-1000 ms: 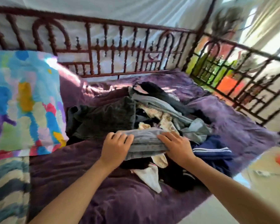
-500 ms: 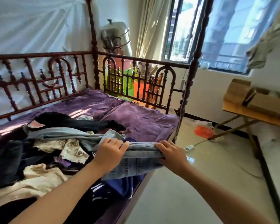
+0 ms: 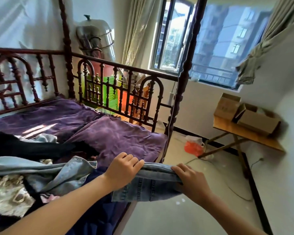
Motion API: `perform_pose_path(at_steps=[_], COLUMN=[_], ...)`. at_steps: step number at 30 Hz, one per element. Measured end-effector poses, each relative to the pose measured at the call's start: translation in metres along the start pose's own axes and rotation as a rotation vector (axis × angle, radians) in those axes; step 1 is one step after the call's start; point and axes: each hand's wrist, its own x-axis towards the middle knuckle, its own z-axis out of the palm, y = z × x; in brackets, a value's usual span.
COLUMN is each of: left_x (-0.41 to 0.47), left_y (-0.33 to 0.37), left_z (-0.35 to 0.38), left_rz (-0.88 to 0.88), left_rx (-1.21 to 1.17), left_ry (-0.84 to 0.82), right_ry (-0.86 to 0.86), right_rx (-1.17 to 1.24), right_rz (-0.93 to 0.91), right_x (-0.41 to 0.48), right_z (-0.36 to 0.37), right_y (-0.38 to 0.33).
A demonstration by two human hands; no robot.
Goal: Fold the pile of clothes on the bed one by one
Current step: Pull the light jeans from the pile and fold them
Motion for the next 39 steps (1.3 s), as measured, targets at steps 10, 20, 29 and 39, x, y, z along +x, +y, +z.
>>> perform_pose_path(at_steps=[10, 20, 29, 39], left_x=[0.041, 0.146, 0.209, 0.159], left_y=[-0.112, -0.196, -0.227, -0.23], left_z=[0.147, 0.298, 0.463, 0.467], left_rz=[-0.042, -0.06, -0.374, -0.686], left_rx=[-0.133, -0.07, -0.056, 0.034], left_ry=[-0.199, -0.574, -0.905, -1.428], right_ry=[-0.186, -0.406, -0.346, -1.179], right_rx=[0.028, 0.248, 0.148, 0.197], right_rz=[0.017, 0.172, 0.074, -0.129], right_x=[0.134, 0.252, 0.345, 0.322], right_z=[0.099, 0.217, 0.335, 0.457], right_y=[0.079, 0.21, 0.331, 0.306])
